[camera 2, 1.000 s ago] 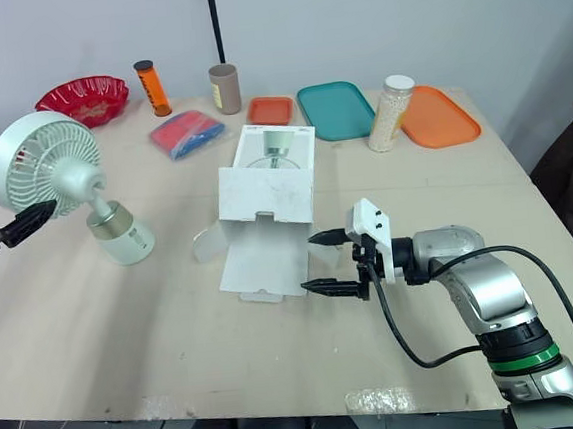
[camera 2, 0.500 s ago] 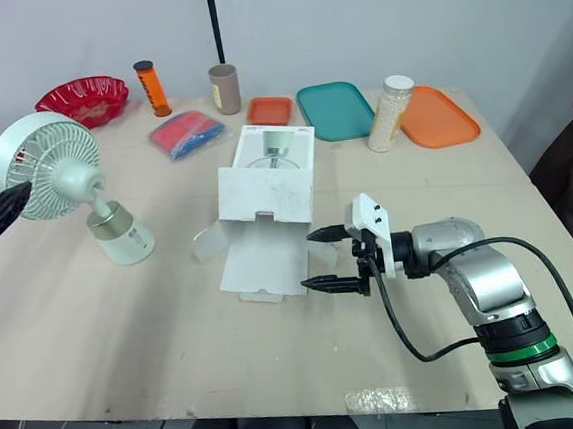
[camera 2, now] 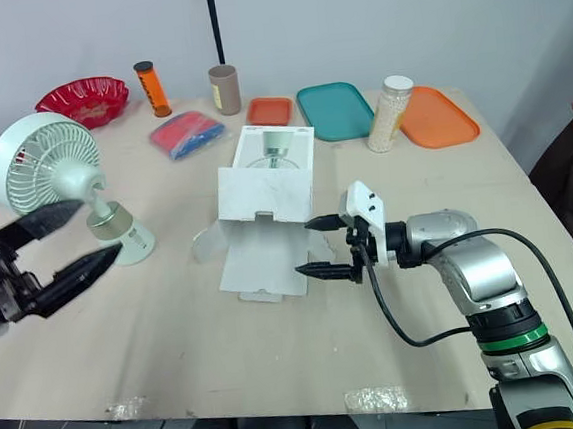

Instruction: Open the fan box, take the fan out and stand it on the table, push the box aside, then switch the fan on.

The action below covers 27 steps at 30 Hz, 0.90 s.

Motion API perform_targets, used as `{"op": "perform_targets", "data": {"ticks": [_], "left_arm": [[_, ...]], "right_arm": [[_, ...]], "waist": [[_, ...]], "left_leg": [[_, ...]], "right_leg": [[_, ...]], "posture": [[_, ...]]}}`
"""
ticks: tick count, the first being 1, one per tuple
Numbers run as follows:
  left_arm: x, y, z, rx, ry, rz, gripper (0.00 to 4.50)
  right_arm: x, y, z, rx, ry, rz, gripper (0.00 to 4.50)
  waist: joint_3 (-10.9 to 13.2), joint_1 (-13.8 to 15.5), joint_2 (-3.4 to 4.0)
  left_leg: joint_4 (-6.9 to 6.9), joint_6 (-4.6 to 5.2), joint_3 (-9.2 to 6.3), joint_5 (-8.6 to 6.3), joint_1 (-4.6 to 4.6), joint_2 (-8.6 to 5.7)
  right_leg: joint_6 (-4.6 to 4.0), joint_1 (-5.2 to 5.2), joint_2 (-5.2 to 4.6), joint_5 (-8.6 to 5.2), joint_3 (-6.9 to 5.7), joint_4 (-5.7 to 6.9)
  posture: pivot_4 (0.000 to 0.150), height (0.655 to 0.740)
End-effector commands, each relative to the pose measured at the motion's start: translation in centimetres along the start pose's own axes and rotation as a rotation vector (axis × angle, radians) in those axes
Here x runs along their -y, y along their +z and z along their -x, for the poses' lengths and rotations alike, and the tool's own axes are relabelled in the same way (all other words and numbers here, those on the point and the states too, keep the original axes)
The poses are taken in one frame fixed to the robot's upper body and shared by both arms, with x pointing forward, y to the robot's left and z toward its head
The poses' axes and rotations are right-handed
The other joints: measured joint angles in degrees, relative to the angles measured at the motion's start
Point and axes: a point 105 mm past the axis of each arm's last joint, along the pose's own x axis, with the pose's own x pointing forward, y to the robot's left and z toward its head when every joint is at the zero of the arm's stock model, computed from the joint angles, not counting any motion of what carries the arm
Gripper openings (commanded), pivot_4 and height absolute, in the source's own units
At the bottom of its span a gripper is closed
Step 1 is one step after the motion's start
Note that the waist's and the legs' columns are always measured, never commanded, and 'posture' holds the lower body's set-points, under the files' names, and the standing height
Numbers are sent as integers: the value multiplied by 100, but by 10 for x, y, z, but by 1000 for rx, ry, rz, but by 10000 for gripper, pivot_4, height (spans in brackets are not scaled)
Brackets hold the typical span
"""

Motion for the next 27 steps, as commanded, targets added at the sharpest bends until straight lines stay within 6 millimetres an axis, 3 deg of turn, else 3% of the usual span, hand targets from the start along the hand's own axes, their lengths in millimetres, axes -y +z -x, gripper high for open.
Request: {"op": "perform_targets", "data": {"ticks": [1,6,8,13,17,23,27], "left_arm": [[10,-25,0,-97,-65,1,42683],[3,-68,2,-158,-56,50,42683],[5,-75,1,-167,-83,52,42683],[12,-97,-4,-217,-154,81,42683],[6,-110,-11,-211,-158,79,42683],[5,-121,-17,-205,-148,60,42683],[9,-124,-18,-197,-147,58,42683]], "right_arm": [[3,27,8,61,-63,62,45000],[9,40,20,56,-230,49,45000],[4,42,23,53,-252,40,45000],[-2,25,22,-44,-365,-27,45000],[-2,9,2,-117,-380,-71,45000],[21,16,-23,-93,-481,-160,45000],[35,21,-28,-87,-561,-185,45000]], "waist": [[0,1,2],[0,4,4],[0,4,3],[-2,12,0],[-3,-15,3],[-3,-22,2],[-4,0,1]], "left_leg": [[0,0,1,0,0,-1],[-5,0,3,-1,-1,-2],[-5,0,2,-1,-3,-1],[-11,-1,3,-2,-7,-2],[-12,-1,7,-2,-1,1],[-16,0,9,-1,-9,2],[-24,-1,8,-2,-17,2]], "right_leg": [[0,0,-1,0,1,-1],[-4,-2,-2,-3,2,-3],[-4,-4,-1,-3,2,-4],[-5,-8,-4,-6,3,-7],[-6,-12,4,-6,7,-1],[-7,-20,4,-6,10,-3],[-11,-31,2,-9,7,-3]], "posture": [[1500,7389],[1500,7389],[1500,7389],[1500,7389],[1500,7389],[1500,7389],[1500,7389]]}}
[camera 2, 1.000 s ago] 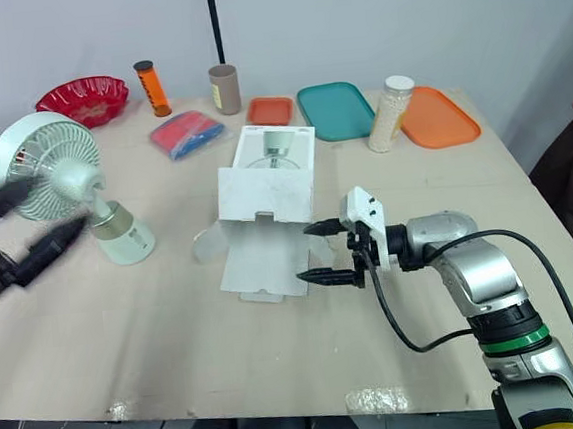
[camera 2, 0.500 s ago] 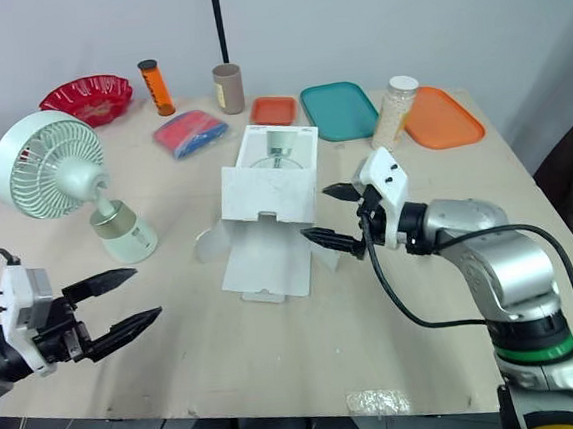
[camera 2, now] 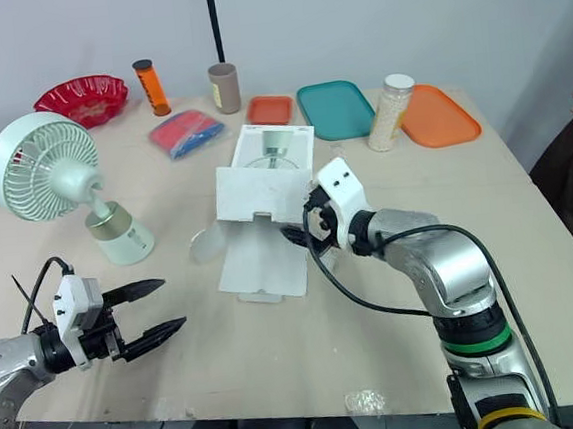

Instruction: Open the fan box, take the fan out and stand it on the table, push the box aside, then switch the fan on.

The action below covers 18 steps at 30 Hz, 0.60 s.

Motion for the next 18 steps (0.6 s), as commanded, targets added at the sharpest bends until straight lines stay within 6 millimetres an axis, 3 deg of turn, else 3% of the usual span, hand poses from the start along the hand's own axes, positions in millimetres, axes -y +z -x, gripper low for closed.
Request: {"op": "perform_targets", "data": {"ticks": [1,4,9,13,18], "left_arm": [[4,2,-2,28,1,-26,42683],[7,-1,-5,33,11,-26,42683],[9,-1,-8,44,20,-33,42683],[7,-3,-5,38,40,-27,42683],[11,-6,-5,31,33,-14,42683]], "right_arm": [[13,10,-6,9,-95,-32,45000],[27,10,-8,1,-180,-52,45000],[29,4,-11,-34,-194,-30,45000],[15,9,-9,7,-104,61,45000],[-8,-3,-2,-32,34,98,45000]], "waist": [[0,7,0],[-3,7,-4],[-4,6,-6],[-4,6,-5],[-4,6,-5]], "left_leg": [[0,0,0,0,-12,-1],[2,-1,-1,1,-21,0],[2,-1,-1,1,-20,0],[2,-1,-1,1,-20,-1],[0,-1,0,1,-21,0]], "right_leg": [[0,-13,-2,0,-1,1],[-3,-24,-2,2,-2,4],[-3,-24,-1,3,-2,5],[-3,-24,-2,3,-2,4],[-3,-26,-1,2,-2,4]], "posture": [[1500,7389],[1500,7389],[1500,7389],[1500,7389],[1500,7389]]}}
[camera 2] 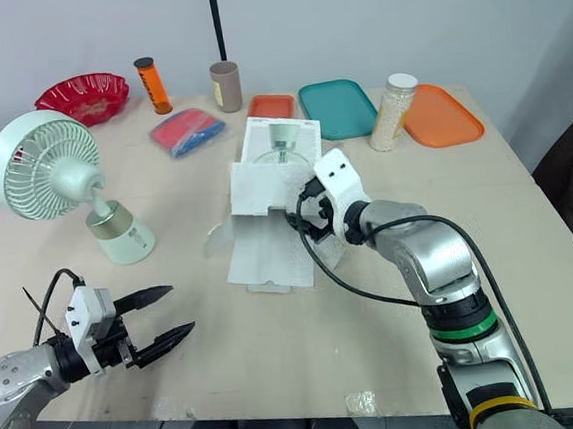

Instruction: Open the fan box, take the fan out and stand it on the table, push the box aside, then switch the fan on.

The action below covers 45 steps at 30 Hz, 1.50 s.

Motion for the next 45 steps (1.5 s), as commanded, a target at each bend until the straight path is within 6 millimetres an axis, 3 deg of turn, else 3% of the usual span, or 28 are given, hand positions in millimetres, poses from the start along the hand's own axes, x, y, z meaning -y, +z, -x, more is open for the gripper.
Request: {"op": "perform_targets", "data": {"ticks": [1,10,17,23,25,27,40,45], "left_arm": [[4,6,1,15,-5,-35,42683],[1,4,0,11,-2,-31,42683],[-2,10,-3,41,18,-22,42683],[-1,9,-4,36,14,-21,42683],[-2,9,-5,36,16,-24,45000],[-2,9,-5,36,16,-26,45000],[-1,5,-7,24,2,-24,45000],[0,6,-9,27,0,-24,45000]], "right_arm": [[-19,-3,7,-3,108,39,45000],[2,-16,-8,-60,-38,-9,45000],[7,-20,-12,-64,-61,-1,45000],[5,-28,-16,-75,-63,-5,45000],[4,-32,-16,-87,-60,3,41070],[3,-33,-15,-93,-51,0,33542],[-21,-28,1,-78,82,65,33542],[-20,-36,3,-110,83,69,33542]], "waist": [[0,0,0],[-12,-3,-17],[-21,-2,-29],[-25,-2,-32],[-27,-2,-34],[-39,-1,-43],[-54,0,-47],[-55,0,-47]], "left_leg": [[0,0,0,0,0,-1],[1,1,0,1,6,0],[1,0,-1,1,7,1],[1,0,-1,1,7,1],[1,0,-1,1,8,1],[1,0,-1,1,9,1],[-3,0,-1,1,8,1],[-3,0,-1,1,9,0]], "right_leg": [[0,1,-1,0,0,0],[-2,4,2,2,0,3],[-2,6,2,2,0,3],[-2,6,2,2,0,3],[-2,6,2,2,0,3],[-2,8,2,2,0,3],[-1,7,1,0,0,0],[0,8,1,0,0,0]], "posture": [[1500,7389],[1500,7389],[1500,7389],[1500,7389],[1500,7389],[1500,7389],[1500,7389],[1500,7389]]}}
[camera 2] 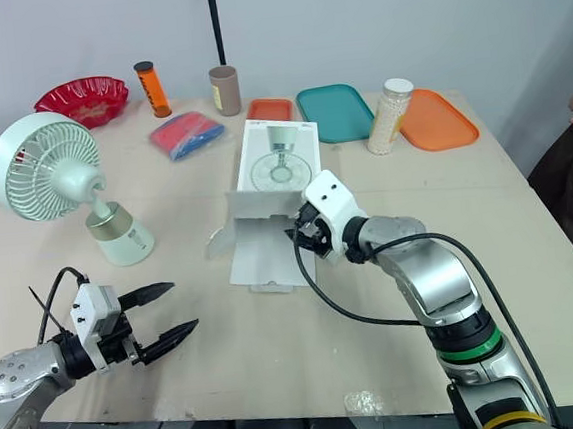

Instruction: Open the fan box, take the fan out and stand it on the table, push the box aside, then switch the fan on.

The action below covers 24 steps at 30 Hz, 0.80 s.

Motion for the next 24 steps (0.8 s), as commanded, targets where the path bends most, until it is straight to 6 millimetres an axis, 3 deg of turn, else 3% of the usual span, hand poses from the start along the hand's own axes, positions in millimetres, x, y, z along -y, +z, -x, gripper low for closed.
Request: {"op": "perform_targets", "data": {"ticks": [1,6,11,19,24], "left_arm": [[3,6,-2,23,-12,-19,45000],[5,4,-2,17,-15,-23,45000],[6,3,-2,15,-16,-25,45000],[7,-1,-3,10,-28,-20,45000],[6,-2,-3,7,-33,-17,45000]], "right_arm": [[-3,-23,-1,-91,15,-34,33542],[17,-30,-5,-112,-87,-72,33542],[22,-28,-4,-109,-105,-72,33542],[24,7,12,26,-71,-117,33542],[23,18,24,50,-60,-103,33542]], "waist": [[0,0,0],[-6,-1,-4],[-12,-2,-11],[-9,0,-6],[-1,0,6]], "left_leg": [[0,0,0,0,0,0],[0,0,0,0,5,0],[1,0,0,0,23,0],[-8,0,1,0,24,-1],[-11,0,1,-2,14,-1]], "right_leg": [[0,0,0,0,0,0],[-1,4,0,0,1,0],[0,23,0,0,1,0],[1,26,-1,-6,1,-4],[-2,12,-1,-11,1,-4]], "posture": [[1500,7389],[1500,7389],[1500,7389],[1500,7389],[1500,7389]]}}
